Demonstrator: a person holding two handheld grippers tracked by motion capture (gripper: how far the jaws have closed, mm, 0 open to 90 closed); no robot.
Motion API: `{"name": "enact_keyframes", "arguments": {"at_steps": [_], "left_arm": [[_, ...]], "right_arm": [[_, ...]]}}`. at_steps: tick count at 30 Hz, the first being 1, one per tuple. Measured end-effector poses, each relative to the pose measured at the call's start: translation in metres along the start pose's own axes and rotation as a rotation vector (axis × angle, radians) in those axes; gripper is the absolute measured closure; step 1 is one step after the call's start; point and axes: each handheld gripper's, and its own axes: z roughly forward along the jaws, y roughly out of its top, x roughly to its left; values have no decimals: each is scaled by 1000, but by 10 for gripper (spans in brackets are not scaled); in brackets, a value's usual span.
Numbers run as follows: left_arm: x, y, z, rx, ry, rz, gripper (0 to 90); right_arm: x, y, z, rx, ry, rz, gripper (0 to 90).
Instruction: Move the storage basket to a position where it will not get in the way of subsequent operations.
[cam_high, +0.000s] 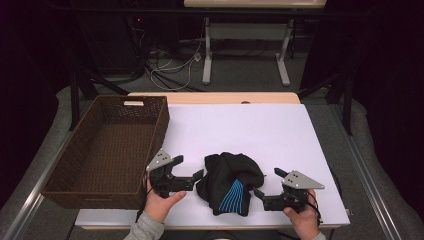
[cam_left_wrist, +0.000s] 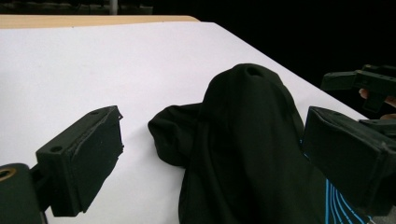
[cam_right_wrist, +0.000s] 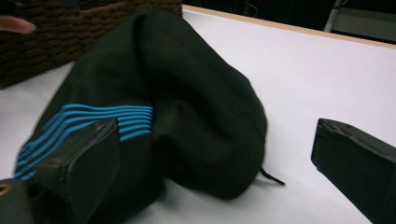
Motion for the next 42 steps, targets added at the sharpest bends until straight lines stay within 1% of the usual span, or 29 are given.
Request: {"name": "enact_keyframes", "arguments": {"at_steps": [1,2,3,6,9,13,15,17,19,21,22,27,28,30,31,33,34,35,37,42], "left_arm": [[1,-1,1,7,-1,1,49],[2,-2,2,3,-2,-2,49],[3,-3,2,7,-4,-4,49],[4,-6,5,12,-11,-30,49],[4,-8,6,20,0,-22,49],[5,-9,6,22,9,-24,49],[5,-10,7,22,14,-22,49],[5,-10,8,21,19,-21,51],[5,-11,8,26,22,-13,52],[5,-11,8,27,22,-17,52],[5,-11,8,27,24,-17,53],[6,-12,8,31,37,-23,74],[7,-13,7,34,42,-20,75],[6,-14,8,34,44,-25,80],[6,-14,8,38,46,-25,83],[6,-14,8,39,47,-20,85],[5,-14,8,38,46,-19,85],[5,-14,8,39,46,-12,87],[5,-14,7,37,47,-13,89],[5,-14,5,29,50,-14,89]], "right_arm": [[2,1,0,-5,5,-3,1],[4,2,1,-19,13,-4,0],[6,3,1,-19,20,-4,0],[12,5,5,-22,43,-11,0],[18,6,9,-12,63,-22,4],[26,8,16,4,56,-56,80],[28,8,21,10,63,-66,138],[30,10,26,18,74,-74,152],[30,12,30,25,84,-90,197],[30,15,34,26,88,-89,230],[30,17,35,30,88,-72,238],[30,27,47,26,82,-74,239],[30,29,49,21,86,-74,239],[31,34,53,11,86,-68,234],[31,36,55,14,89,-74,232],[33,40,59,10,93,-70,224],[34,43,62,11,93,-78,220],[35,46,64,7,92,-76,220],[36,50,67,9,80,-85,218],[36,60,76,6,76,-71,218]]}}
